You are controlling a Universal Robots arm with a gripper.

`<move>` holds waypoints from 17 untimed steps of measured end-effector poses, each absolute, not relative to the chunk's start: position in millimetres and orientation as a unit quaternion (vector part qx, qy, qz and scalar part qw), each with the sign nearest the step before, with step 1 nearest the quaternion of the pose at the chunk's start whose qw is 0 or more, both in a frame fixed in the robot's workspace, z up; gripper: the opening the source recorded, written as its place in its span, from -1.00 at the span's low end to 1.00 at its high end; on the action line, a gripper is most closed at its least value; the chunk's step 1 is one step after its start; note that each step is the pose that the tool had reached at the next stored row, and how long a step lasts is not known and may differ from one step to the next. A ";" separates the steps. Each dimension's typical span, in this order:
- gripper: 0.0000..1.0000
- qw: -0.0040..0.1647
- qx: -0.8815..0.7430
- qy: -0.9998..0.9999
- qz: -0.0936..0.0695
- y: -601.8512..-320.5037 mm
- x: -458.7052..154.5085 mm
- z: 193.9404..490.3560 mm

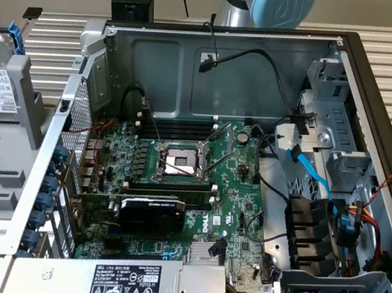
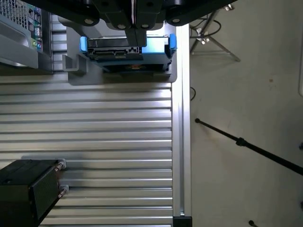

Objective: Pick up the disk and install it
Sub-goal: 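Pick up the disk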

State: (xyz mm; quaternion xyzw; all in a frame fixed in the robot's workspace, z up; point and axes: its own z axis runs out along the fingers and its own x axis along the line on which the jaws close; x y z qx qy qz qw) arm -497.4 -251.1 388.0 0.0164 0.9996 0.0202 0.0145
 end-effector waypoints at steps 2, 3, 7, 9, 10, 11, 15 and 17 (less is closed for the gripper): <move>-0.79 0.014 0.016 1.000 0.020 -251.1 -497.4 388.0; -0.79 0.014 0.016 1.000 0.020 -250.8 -497.5 388.0; -0.79 0.014 -0.014 1.000 0.020 -250.2 -497.5 387.9; -0.79 0.013 -0.032 0.999 0.020 -250.2 -497.5 388.0; -0.79 0.013 -0.041 0.999 0.020 -250.2 -497.5 388.0; -0.79 0.013 -0.050 0.998 0.020 -250.2 -497.5 388.0; -0.79 0.012 -0.087 0.996 0.021 -250.2 -497.5 388.0; -0.79 0.012 -0.105 0.994 0.021 -250.2 -497.5 388.0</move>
